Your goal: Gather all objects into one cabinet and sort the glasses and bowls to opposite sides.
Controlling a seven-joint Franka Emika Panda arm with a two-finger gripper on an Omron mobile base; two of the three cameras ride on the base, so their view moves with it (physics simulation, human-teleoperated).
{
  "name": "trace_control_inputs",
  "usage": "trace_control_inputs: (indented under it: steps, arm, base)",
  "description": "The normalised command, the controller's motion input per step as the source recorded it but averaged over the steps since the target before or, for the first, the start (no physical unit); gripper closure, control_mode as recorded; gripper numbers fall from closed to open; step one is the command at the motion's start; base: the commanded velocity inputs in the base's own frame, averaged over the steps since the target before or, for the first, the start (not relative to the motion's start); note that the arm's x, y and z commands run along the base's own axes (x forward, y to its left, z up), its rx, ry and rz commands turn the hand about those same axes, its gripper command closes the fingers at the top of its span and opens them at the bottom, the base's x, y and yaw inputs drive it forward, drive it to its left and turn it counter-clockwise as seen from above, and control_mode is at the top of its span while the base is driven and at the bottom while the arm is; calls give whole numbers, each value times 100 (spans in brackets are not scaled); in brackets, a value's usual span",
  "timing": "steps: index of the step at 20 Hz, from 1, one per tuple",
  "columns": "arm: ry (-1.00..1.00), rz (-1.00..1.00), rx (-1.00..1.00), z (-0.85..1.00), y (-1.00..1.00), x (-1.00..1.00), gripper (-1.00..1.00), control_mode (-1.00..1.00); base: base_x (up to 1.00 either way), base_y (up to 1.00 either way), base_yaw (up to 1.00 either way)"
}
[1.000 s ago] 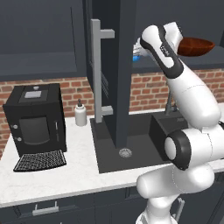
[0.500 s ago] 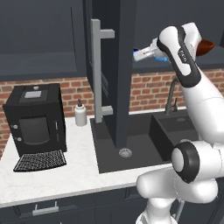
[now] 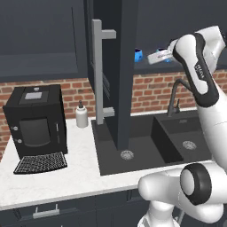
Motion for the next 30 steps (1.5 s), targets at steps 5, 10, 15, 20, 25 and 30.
trace_control_inputs:
  steps: [5, 10, 15, 20, 25, 30]
  arm:
    - [7, -33, 0, 7, -67, 0, -100, -100]
    - [10, -34, 0, -2, -47, 0, -100, -100]
    - [0, -22, 3, 0, -16, 7, -100, -100]
    - [0, -14, 0, 0, -21, 16, -100, -100]
    - [1, -8, 0, 0, -46, 22, -100, -100]
    - [7, 0, 3, 2, -31, 5, -100, -100]
  base:
    - [0, 0, 0]
    - [0, 0, 0]
    - [0, 0, 0]
    - [0, 0, 0]
    - [0, 0, 0]
    - [0, 0, 0]
